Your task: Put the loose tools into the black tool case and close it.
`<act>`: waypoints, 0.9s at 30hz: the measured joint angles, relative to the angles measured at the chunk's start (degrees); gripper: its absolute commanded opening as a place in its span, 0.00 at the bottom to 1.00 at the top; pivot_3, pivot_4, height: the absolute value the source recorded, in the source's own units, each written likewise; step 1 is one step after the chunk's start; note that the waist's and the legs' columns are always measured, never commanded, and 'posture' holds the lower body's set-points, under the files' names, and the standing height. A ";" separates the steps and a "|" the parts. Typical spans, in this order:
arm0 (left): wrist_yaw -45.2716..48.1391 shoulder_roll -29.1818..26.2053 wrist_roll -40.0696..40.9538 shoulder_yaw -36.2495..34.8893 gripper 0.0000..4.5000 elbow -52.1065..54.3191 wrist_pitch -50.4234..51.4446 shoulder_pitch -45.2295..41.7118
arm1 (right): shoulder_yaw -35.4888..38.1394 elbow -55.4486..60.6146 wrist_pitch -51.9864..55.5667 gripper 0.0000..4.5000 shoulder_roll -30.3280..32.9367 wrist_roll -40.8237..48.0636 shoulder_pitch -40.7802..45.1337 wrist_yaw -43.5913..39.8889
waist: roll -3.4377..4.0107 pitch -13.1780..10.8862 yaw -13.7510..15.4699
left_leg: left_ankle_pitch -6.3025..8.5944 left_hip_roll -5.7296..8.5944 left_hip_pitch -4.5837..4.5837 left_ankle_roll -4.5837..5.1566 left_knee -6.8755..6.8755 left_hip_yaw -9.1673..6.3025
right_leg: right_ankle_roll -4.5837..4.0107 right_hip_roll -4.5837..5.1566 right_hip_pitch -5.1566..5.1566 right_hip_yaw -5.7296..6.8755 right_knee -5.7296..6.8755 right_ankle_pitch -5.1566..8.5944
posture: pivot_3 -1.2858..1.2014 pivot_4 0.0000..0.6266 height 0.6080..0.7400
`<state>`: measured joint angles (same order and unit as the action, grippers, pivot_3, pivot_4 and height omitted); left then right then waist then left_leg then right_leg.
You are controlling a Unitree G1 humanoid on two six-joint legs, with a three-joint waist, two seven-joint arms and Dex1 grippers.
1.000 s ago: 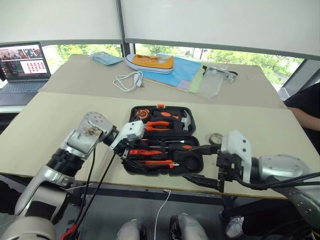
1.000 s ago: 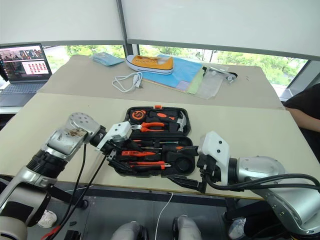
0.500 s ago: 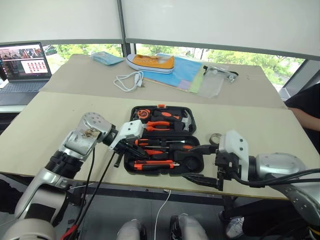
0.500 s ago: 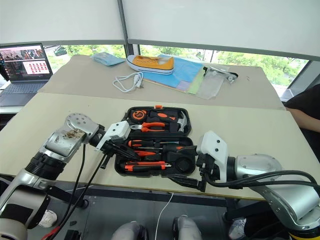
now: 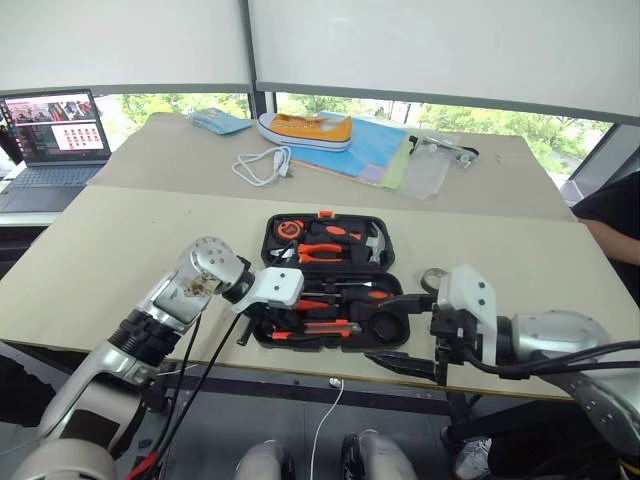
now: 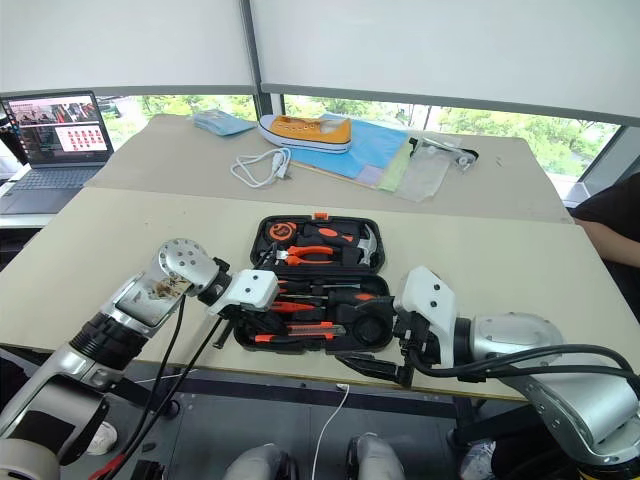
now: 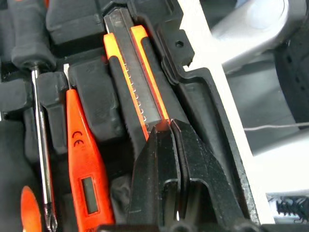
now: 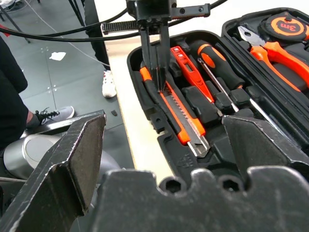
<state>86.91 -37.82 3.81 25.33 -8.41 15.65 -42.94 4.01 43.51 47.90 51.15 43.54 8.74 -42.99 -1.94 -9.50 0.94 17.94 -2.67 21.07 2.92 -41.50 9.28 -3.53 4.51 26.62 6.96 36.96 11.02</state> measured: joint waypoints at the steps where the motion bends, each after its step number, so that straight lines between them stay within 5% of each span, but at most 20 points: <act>1: -0.27 0.02 0.78 -0.86 0.07 -0.57 1.72 0.00 | 0.82 0.01 0.05 1.00 0.51 0.00 -0.80 0.05 | -0.01 -0.01 -0.02 | 0.00 -0.02 0.08 0.00 -0.08 -0.05 | 0.01 -0.02 0.04 0.02 0.02 0.00 | 0.52 0.24 0.84; 4: -0.11 -0.27 5.45 -5.85 0.22 -1.23 6.58 -0.02 | 4.76 -0.35 0.19 1.00 2.04 0.15 -3.14 0.08 | -0.02 -0.02 -0.10 | -0.01 -0.06 0.23 -0.02 -0.14 -0.06 | 0.01 -0.06 0.15 0.01 0.02 0.00 | 0.52 0.24 0.84; 9: -3.88 -0.42 15.45 -18.58 0.62 2.28 13.02 -0.16 | 12.58 -7.56 0.37 1.00 4.75 -1.44 -6.32 -0.36 | -0.03 -0.02 -0.26 | -0.02 -0.06 0.22 -0.03 -0.16 -0.04 | 0.04 -0.03 0.09 -0.06 -0.11 0.00 | 0.52 0.24 0.84; 13: -9.50 0.88 19.19 -23.59 0.97 6.85 15.67 0.90 | 10.23 -17.89 -2.94 1.00 6.14 -7.86 -2.88 -0.99 | -0.02 -0.02 -0.27 | -0.01 -0.04 0.09 -0.02 -0.16 -0.03 | 0.10 -0.05 -0.03 -0.08 -0.14 0.01 | 0.52 0.24 0.84; 23: -14.19 1.54 22.50 -23.72 1.00 13.22 18.17 3.90 | -11.93 -42.73 -17.41 1.00 -0.58 -27.62 16.07 -5.85 | 0.03 -0.06 -0.85 | -0.11 -0.08 0.10 -0.20 -0.13 0.04 | 0.09 -0.06 0.05 -0.11 -0.08 0.01 | 0.52 0.24 0.84; 27: -14.57 0.78 21.97 -22.57 1.00 14.09 16.86 5.58 | -14.69 -49.35 -19.85 0.78 -3.40 -31.71 20.11 -6.98 | 0.06 -0.08 -0.84 | -0.12 -0.08 0.11 -0.21 -0.13 0.11 | 0.08 -0.05 0.07 -0.11 -0.08 0.01 | 0.52 0.24 0.84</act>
<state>72.34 -37.04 25.78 2.76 5.68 32.51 -37.35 -10.68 -5.84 28.06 47.75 11.83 28.85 -49.97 -1.88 -9.58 0.09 17.82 -2.75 21.19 2.72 -41.63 9.39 -3.46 4.46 26.69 6.85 36.88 11.03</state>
